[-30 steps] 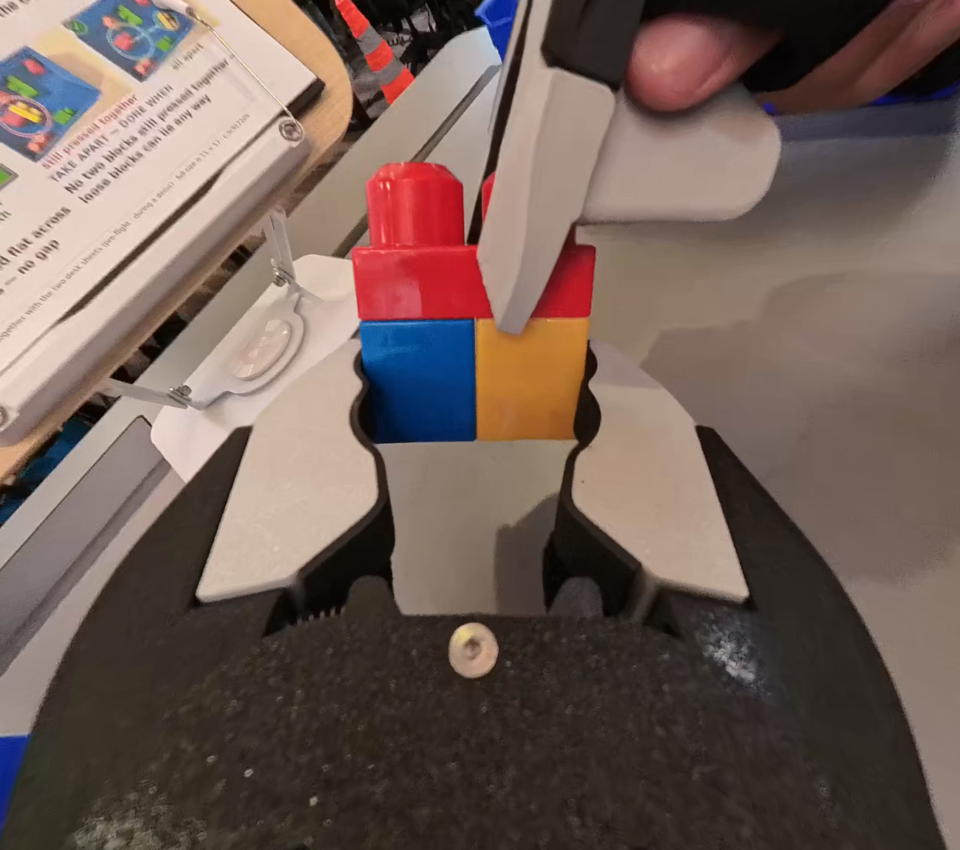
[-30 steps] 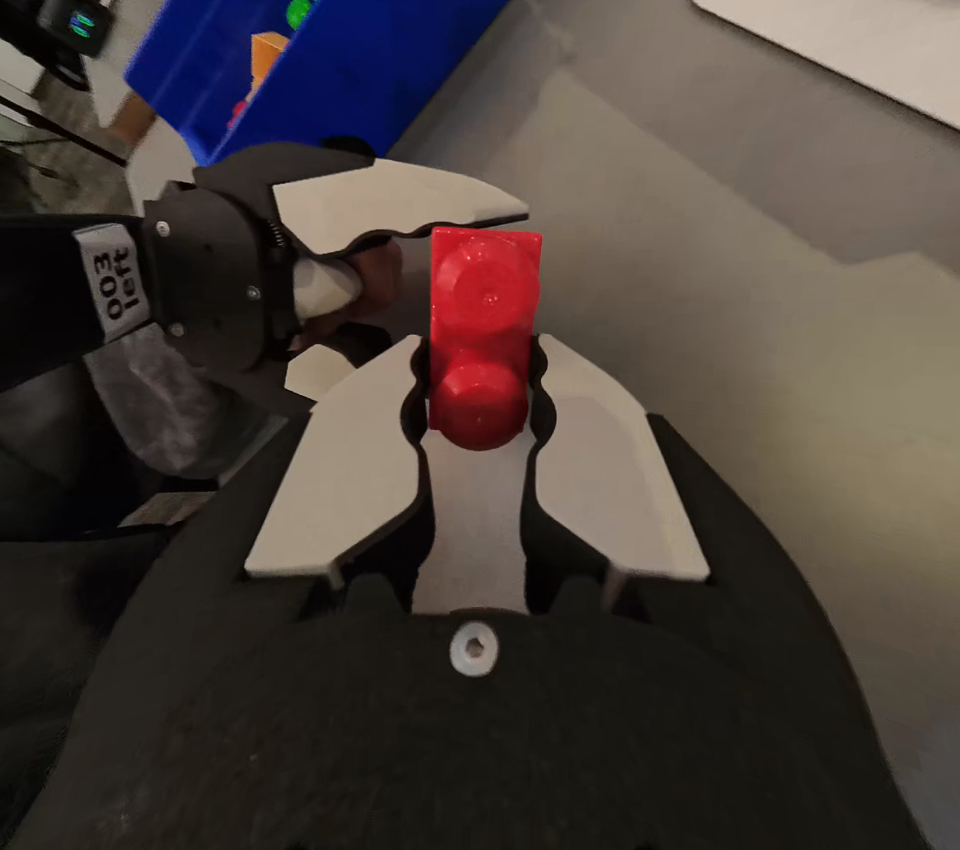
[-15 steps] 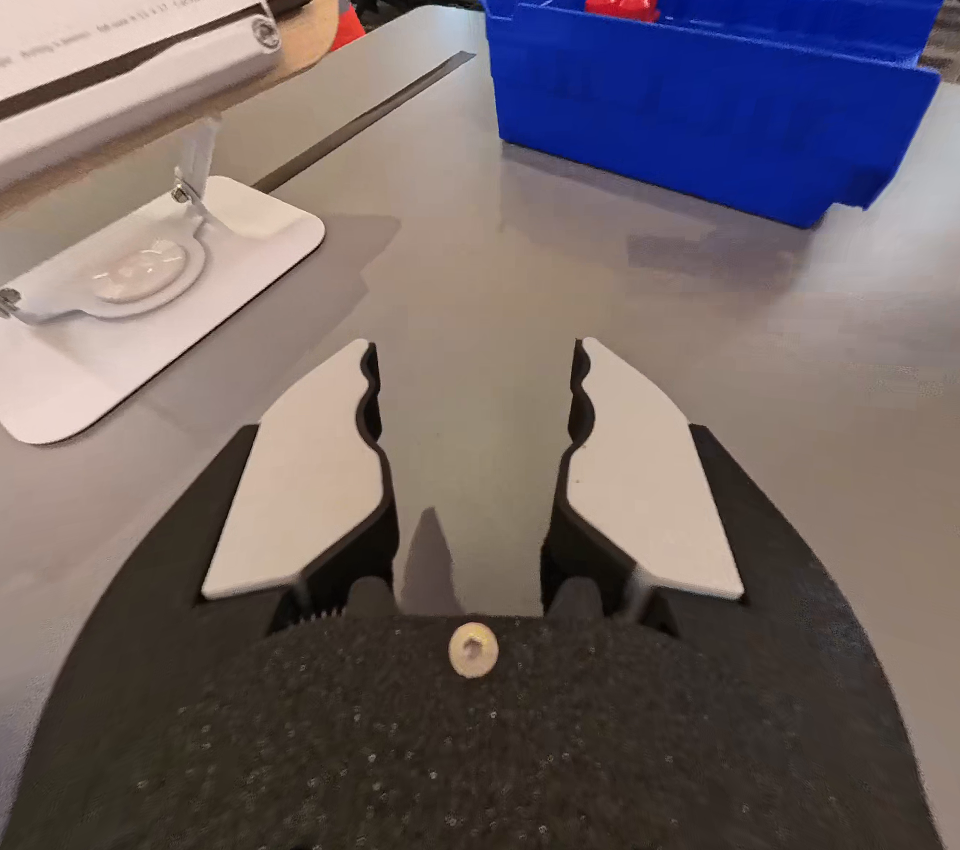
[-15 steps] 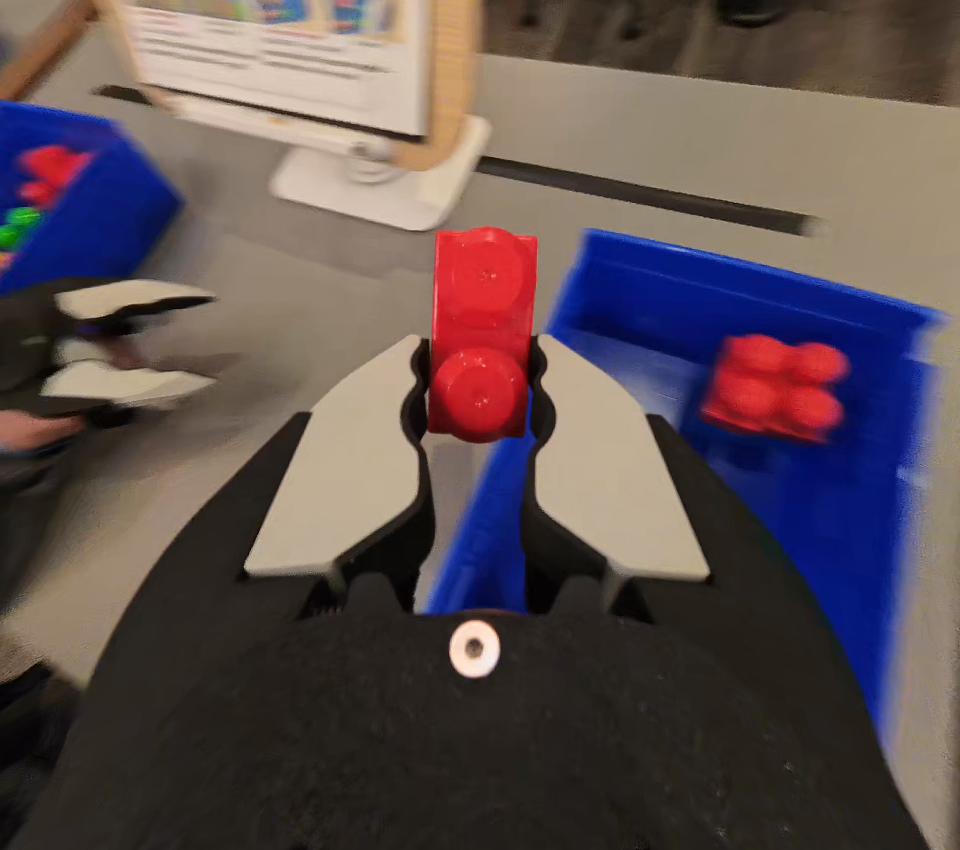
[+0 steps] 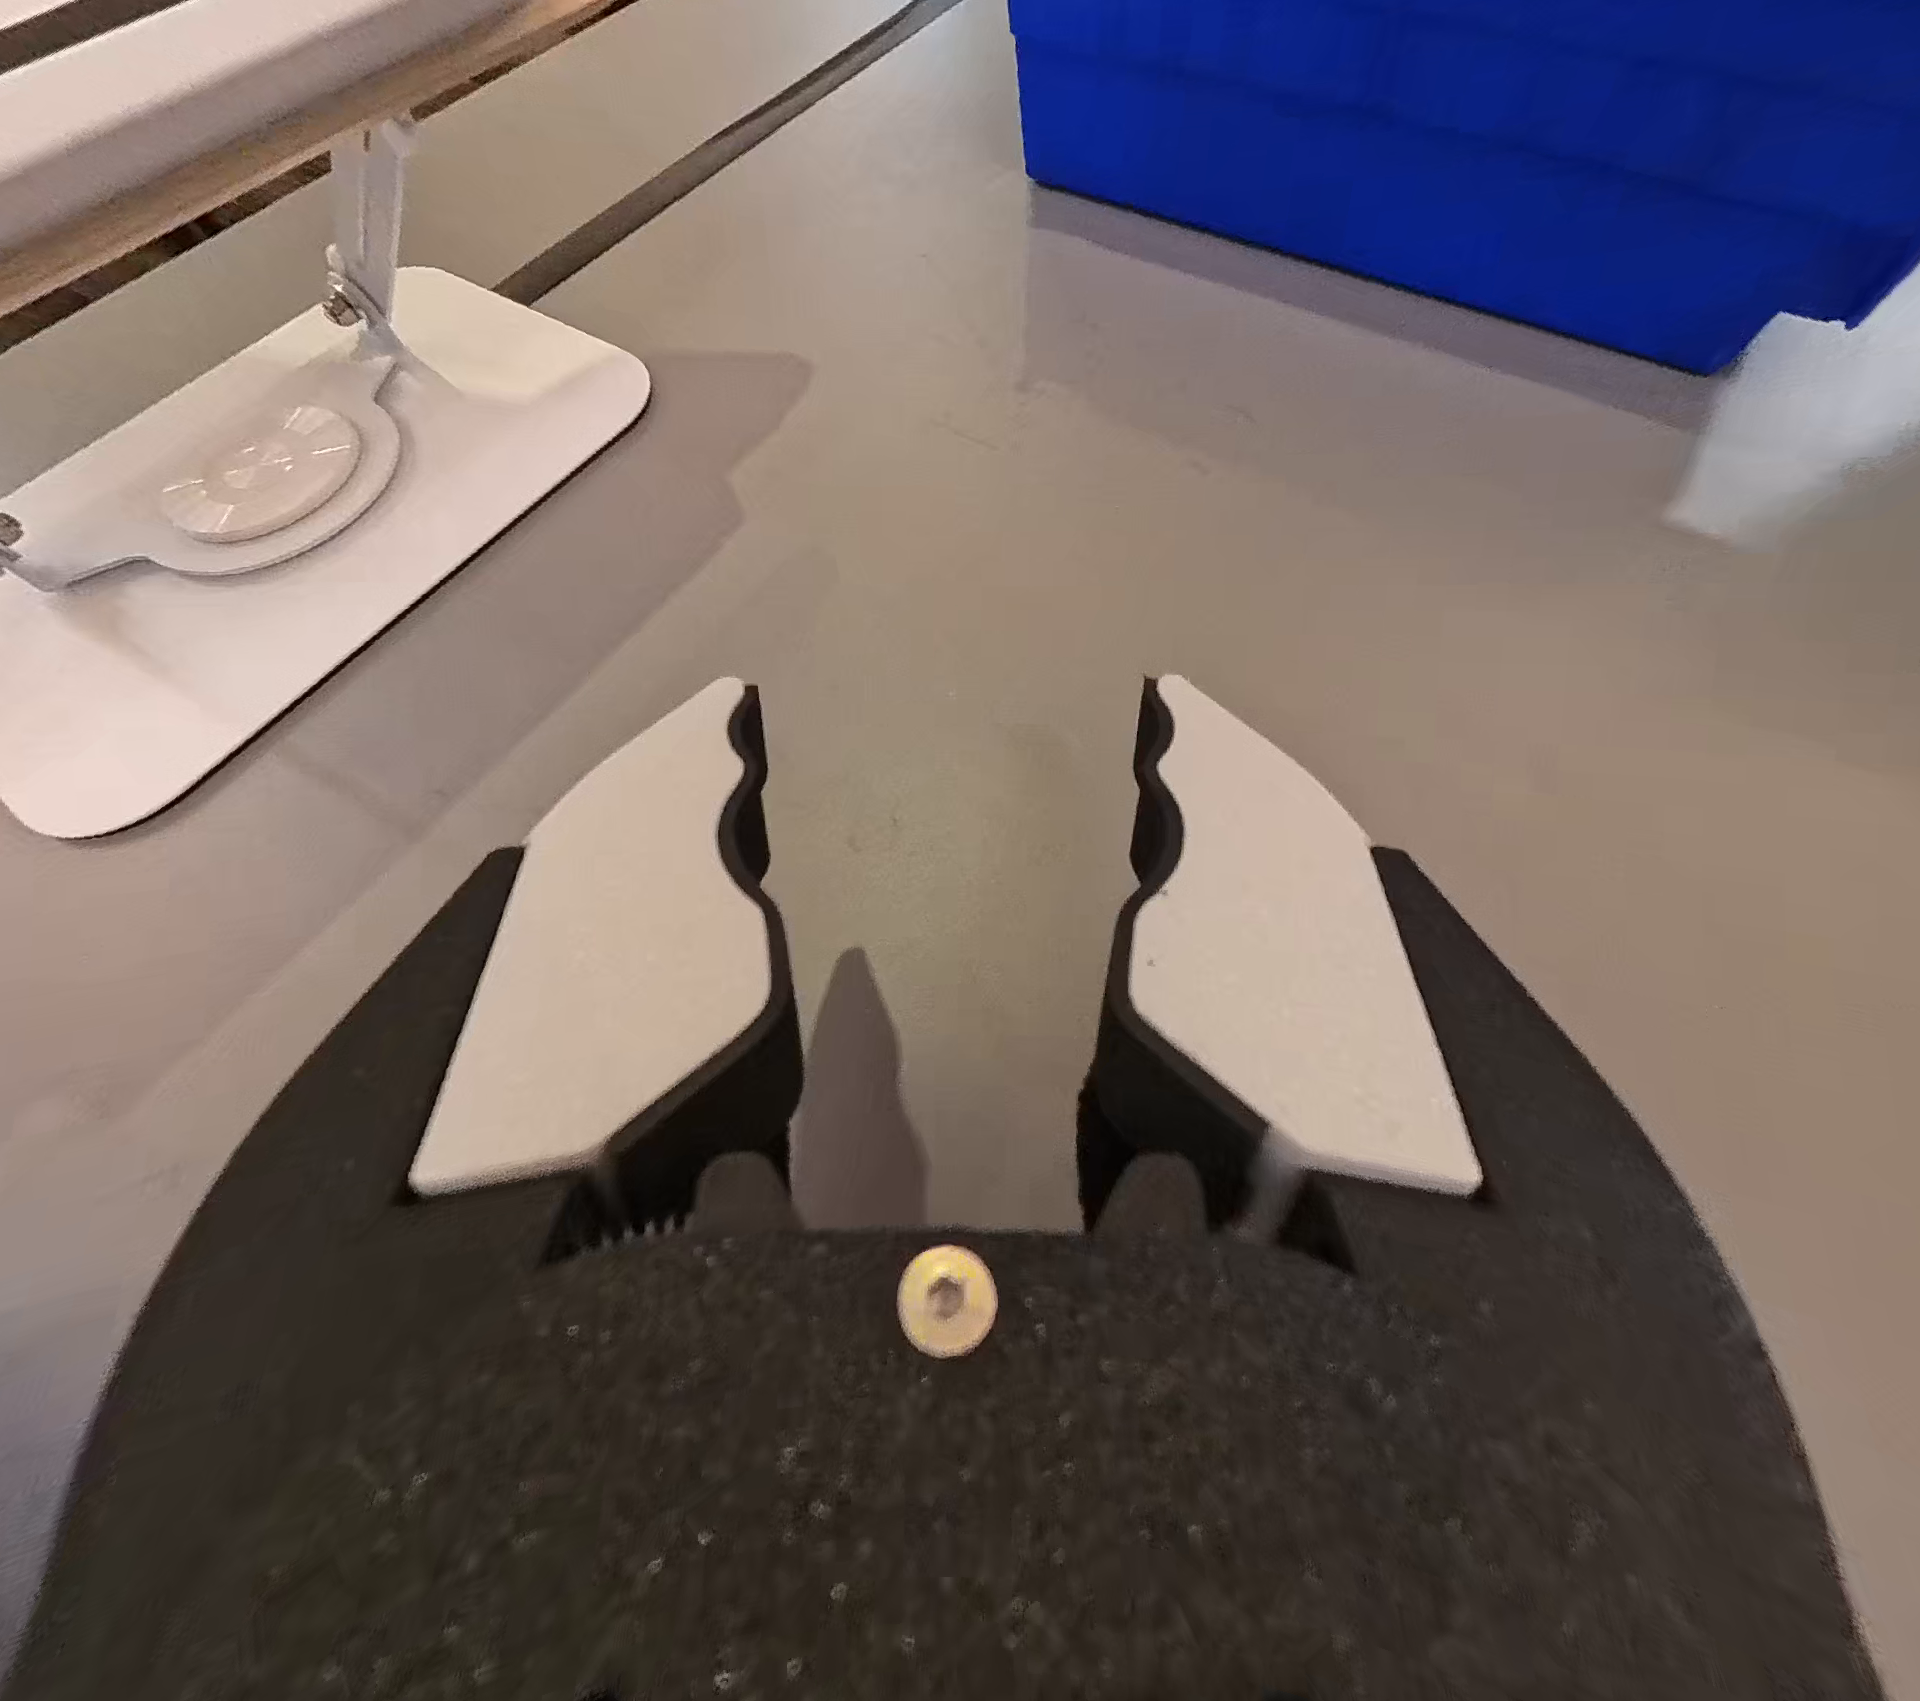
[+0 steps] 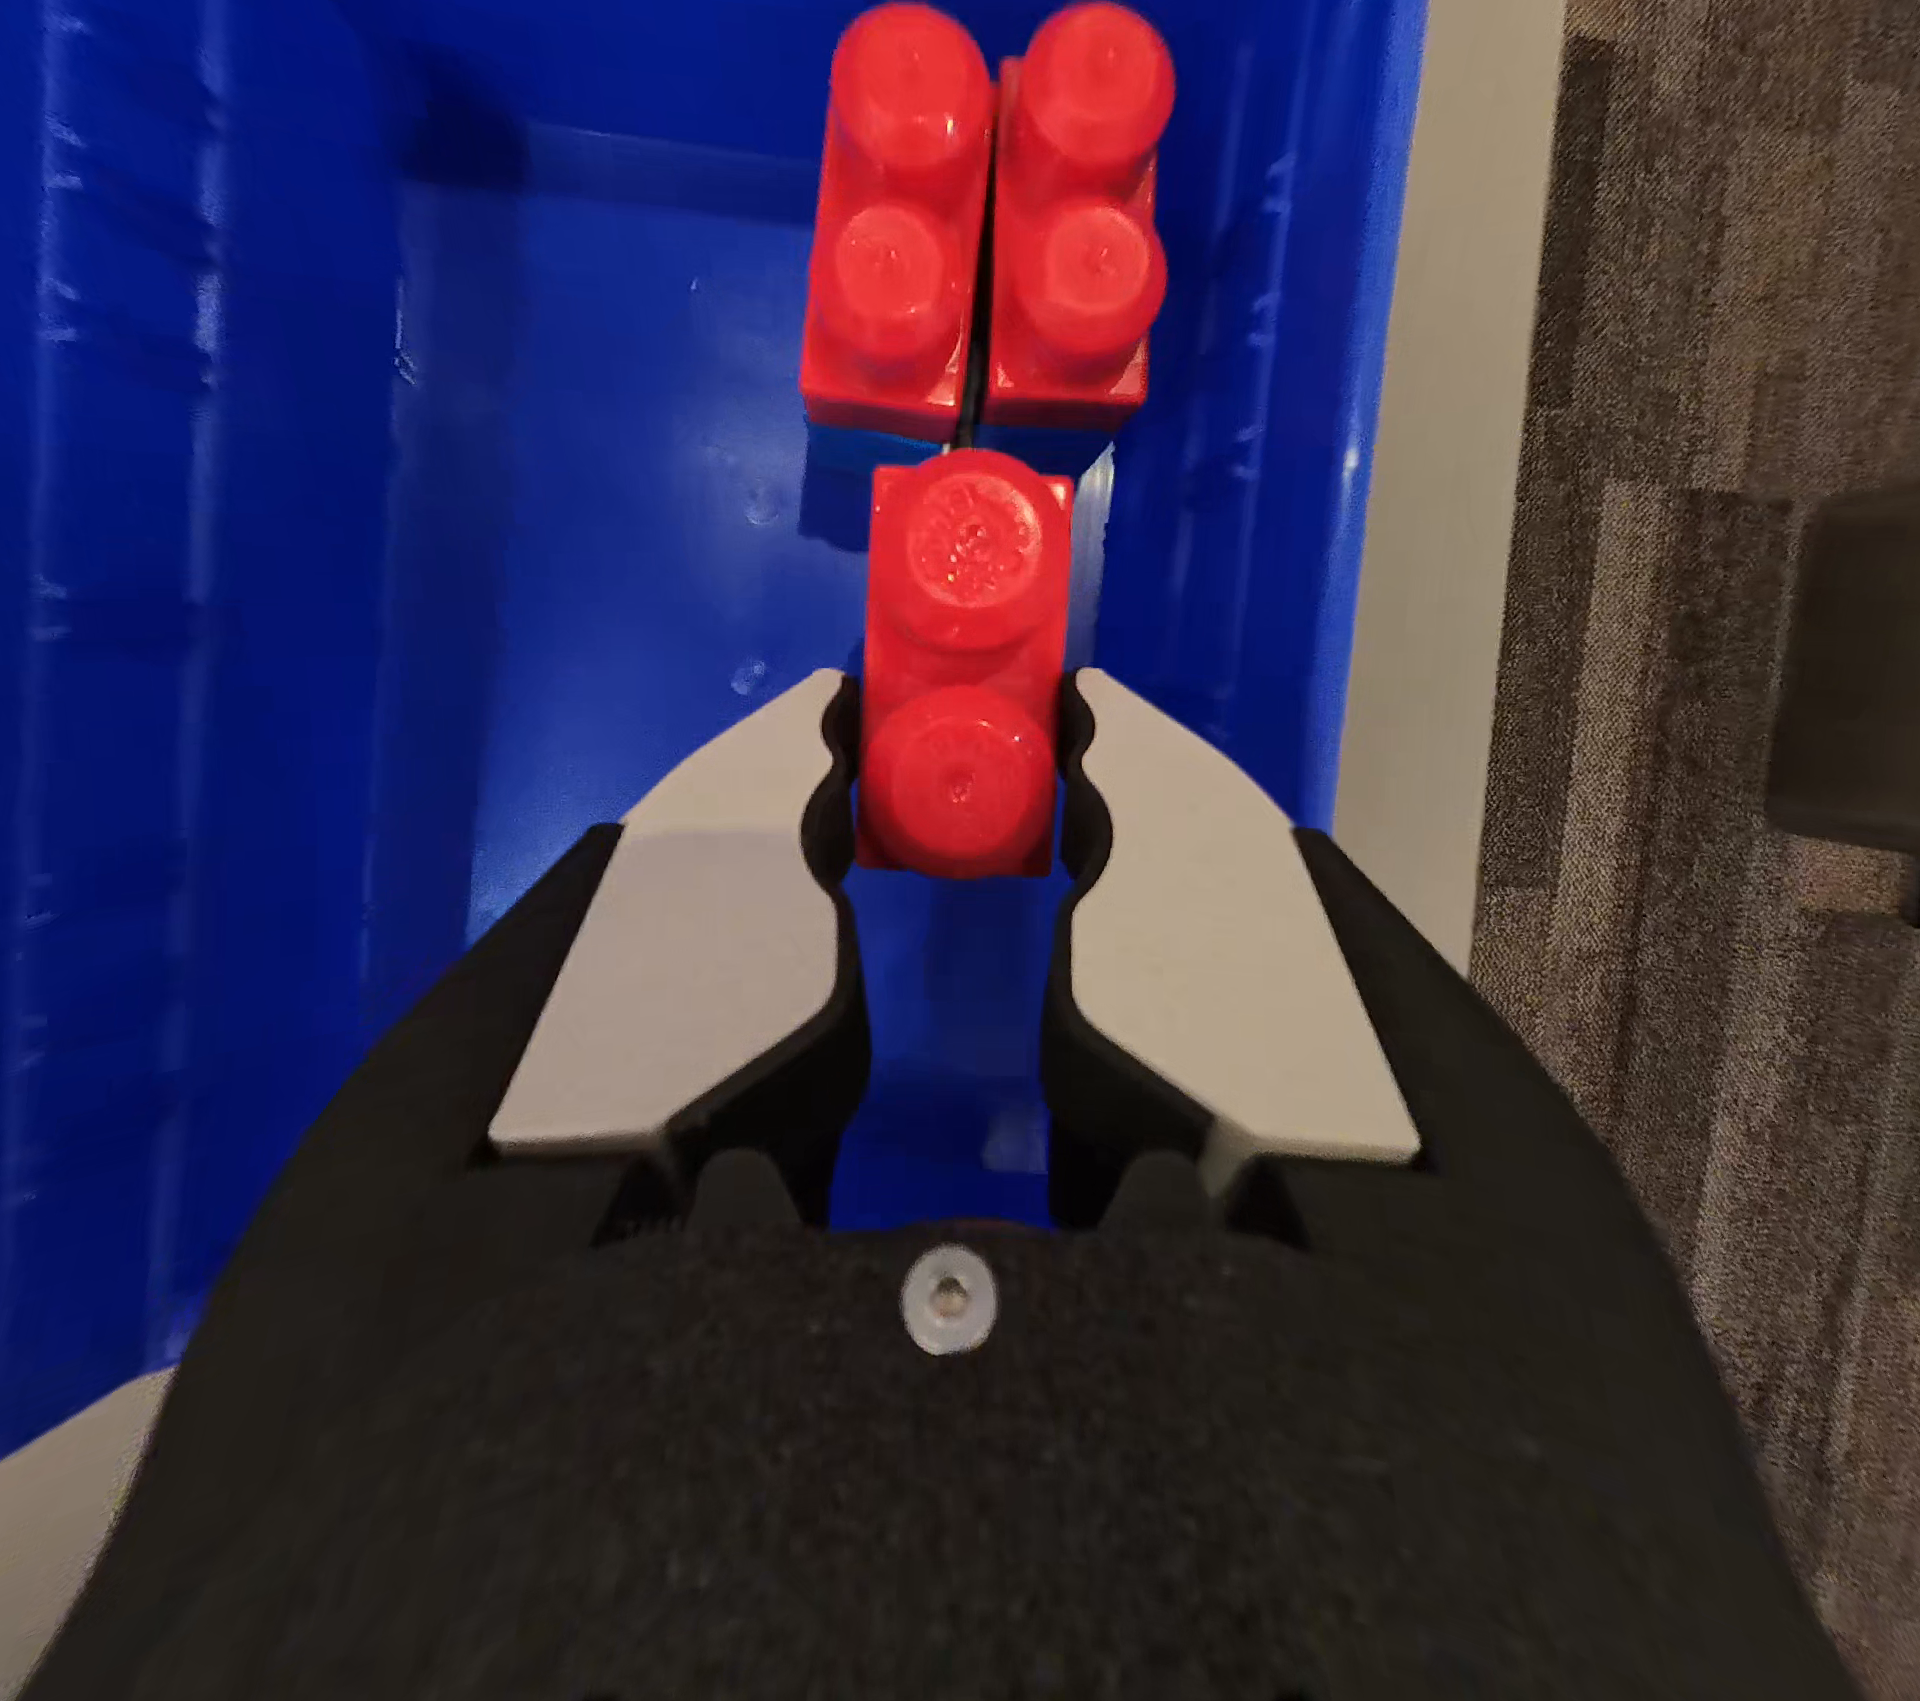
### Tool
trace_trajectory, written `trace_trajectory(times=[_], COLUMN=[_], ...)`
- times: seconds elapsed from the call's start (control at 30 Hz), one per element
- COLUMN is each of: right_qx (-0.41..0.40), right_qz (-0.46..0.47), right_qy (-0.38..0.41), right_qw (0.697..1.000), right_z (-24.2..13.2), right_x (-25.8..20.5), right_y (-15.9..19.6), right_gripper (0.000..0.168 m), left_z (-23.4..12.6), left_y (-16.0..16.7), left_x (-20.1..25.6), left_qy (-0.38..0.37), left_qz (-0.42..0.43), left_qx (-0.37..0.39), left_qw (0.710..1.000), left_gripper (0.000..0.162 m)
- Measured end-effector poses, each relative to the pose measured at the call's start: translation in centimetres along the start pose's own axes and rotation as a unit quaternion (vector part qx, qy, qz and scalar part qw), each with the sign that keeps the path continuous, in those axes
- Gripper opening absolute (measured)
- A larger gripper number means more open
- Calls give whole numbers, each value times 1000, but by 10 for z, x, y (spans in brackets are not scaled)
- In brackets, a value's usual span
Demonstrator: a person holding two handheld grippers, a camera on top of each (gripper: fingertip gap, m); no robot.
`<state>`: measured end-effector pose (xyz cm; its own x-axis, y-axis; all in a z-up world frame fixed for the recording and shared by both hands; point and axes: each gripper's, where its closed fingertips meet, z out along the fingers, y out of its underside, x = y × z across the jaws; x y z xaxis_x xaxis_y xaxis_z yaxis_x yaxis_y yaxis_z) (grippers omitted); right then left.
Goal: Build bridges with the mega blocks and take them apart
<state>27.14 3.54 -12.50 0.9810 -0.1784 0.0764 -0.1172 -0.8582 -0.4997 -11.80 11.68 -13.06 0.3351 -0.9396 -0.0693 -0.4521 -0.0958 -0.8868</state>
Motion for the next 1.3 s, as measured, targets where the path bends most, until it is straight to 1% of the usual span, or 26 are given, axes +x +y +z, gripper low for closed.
trace_trajectory(times=[0.13, 0.23, 0.37, 0.43, 0.57, 0.63, 0.7, 0.8, 0.83, 0.87, 0.93, 0.97, 1.03, 1.07, 1.1, 1.13, 1.17, 1.2, 1.23, 1.3], right_qx=[11, 17, 26, 27, 2, -16, -30, -23, -26, -30, -28, -10, 48, 84, 131, 183, 236, 284, 320, 364], right_qz=[4, -2, -12, -1, 6, 2, 6, 16, 13, 7, -7, -15, -32, -42, -51, -54, -56, -63, -70, -67], right_qy=[-21, -65, -48, -30, 2, 24, 30, 26, 22, 11, 2, 2, -5, -7, -7, -14, -47, -100, -164, -295], right_qw=[1000, 998, 998, 999, 1000, 1000, 999, 999, 999, 999, 1000, 1000, 998, 996, 990, 982, 969, 952, 931, 881], right_z=[4, 5, 19, 31, 55, 63, 68, 69, 69, 67, 51, 35, -9, -36, -63, -89, -112, -130, -141, -146], right_x=[-16, -49, -71, -71, -69, -64, -61, -58, -58, -60, -61, -60, -63, -65, -69, -75, -92, -119, -152, -222], right_y=[-5, -15, -43, -57, -70, -69, -65, -65, -64, -63, -64, -69, -82, -89, -95, -100, -102, -100, -93, -69], right_gripper=[37, 37, 37, 37, 37, 37, 37, 37, 39, 48, 66, 71, 69, 72, 73, 69, 65, 62, 63, 73], left_z=[1, 1, 5, 5, 4, 4, 4, 5, 5, 6, 6, 5, 3, 2, 1, 0, -1, -2, -3, -5], left_y=[3, 3, 8, 9, 8, 8, 8, 10, 10, 11, 11, 10, 7, 6, 4, 3, 2, 1, 0, -2], left_x=[-3, -3, 0, 1, 2, 2, 2, 2, 3, 3, 3, 2, -1, -3, -5, -6, -7, -7, -7, -4], left_qy=[-4, -2, -1, -2, -3, -3, -2, -2, -1, -1, -3, -5, -13, -16, -20, -22, -22, -25, -24, -21], left_qz=[-1, -4, 4, 9, 16, 15, 15, 17, 18, 18, 20, 20, 19, 17, 15, 11, 6, 0, -6, -18], left_qx=[-5, -6, -15, -19, -20, -21, -23, -26, -28, -29, -28, -26, -18, -15, -12, -10, -9, -9, -9, -9], left_qw=[1000, 1000, 1000, 1000, 1000, 1000, 1000, 1000, 999, 999, 999, 999, 1000, 1000, 1000, 1000, 1000, 1000, 1000, 1000], left_gripper=[68, 68, 68, 68, 68, 69, 69, 70, 70, 70, 70, 71, 71, 71, 71, 71, 71, 71, 71, 72])
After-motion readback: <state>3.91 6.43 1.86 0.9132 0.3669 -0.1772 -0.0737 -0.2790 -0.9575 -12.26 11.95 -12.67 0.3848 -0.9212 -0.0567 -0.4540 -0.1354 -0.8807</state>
